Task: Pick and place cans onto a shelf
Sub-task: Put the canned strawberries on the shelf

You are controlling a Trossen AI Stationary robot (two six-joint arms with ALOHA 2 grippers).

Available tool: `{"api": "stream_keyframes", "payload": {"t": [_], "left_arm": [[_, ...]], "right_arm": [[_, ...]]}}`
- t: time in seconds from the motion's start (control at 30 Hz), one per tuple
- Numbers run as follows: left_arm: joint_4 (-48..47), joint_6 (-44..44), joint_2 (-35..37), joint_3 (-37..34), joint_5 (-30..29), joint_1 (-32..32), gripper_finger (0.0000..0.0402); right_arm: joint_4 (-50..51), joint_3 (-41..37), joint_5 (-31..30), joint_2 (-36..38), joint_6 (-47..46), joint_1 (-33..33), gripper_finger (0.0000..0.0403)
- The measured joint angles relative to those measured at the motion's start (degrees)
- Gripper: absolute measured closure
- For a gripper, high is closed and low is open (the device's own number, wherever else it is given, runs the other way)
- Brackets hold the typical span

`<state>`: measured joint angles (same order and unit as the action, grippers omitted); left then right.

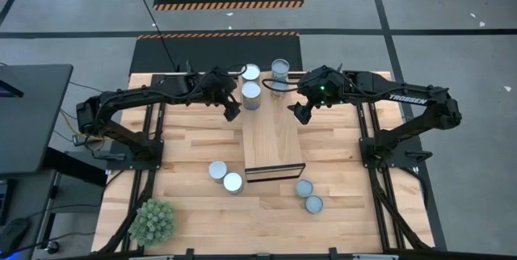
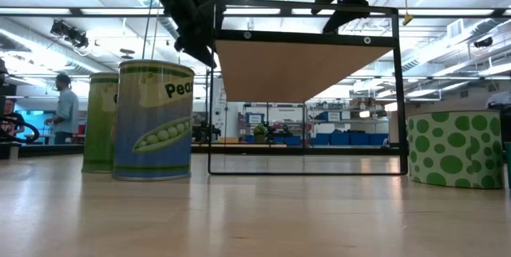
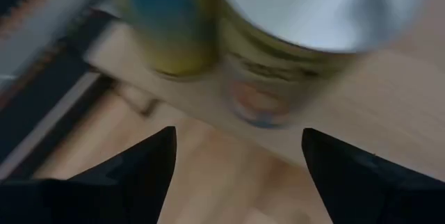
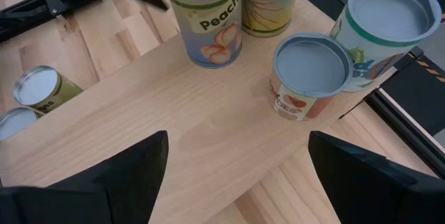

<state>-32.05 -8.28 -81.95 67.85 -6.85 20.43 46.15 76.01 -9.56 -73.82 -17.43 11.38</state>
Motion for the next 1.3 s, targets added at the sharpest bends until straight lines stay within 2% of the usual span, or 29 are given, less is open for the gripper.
{"api": "stream_keyframes", "payload": {"t": [0.2, 0.4, 0.57, 0.83, 1.1, 1.3], "left_arm": [[-1.8, 1.0, 0.1, 0.0, 11.4, -1.4, 0.0088], [-10.7, 0.9, 0.4, 0.0, 23.5, -5.1, 0.0088], [-16.8, -0.5, 0.4, 0.0, 29.3, -8.9, 0.0088], [-19.6, -3.7, 1.2, 0.0, 29.3, -15.5, 0.0088], [-19.8, -14.2, 2.0, 0.0, 19.9, -23.3, 0.0088], [-19.4, -21.9, 2.3, 0.0, 16.3, -28.2, 0.0088]], "right_arm": [[0.1, 0.0, 0.1, 0.0, -0.2, 0.0, 0.0049], [0.6, 0.0, 0.2, 0.0, -0.4, 0.0, 0.0049], [0.0, 0.0, 0.2, 0.0, 0.6, 0.0, 0.0049], [0.3, 0.0, 2.2, 0.0, -2.3, -0.2, 0.0049], [0.7, 0.0, 3.2, 0.0, -1.6, -4.4, 0.0049], [1.4, 0.0, 3.6, 0.0, -2.4, -9.2, 0.0049]]}}
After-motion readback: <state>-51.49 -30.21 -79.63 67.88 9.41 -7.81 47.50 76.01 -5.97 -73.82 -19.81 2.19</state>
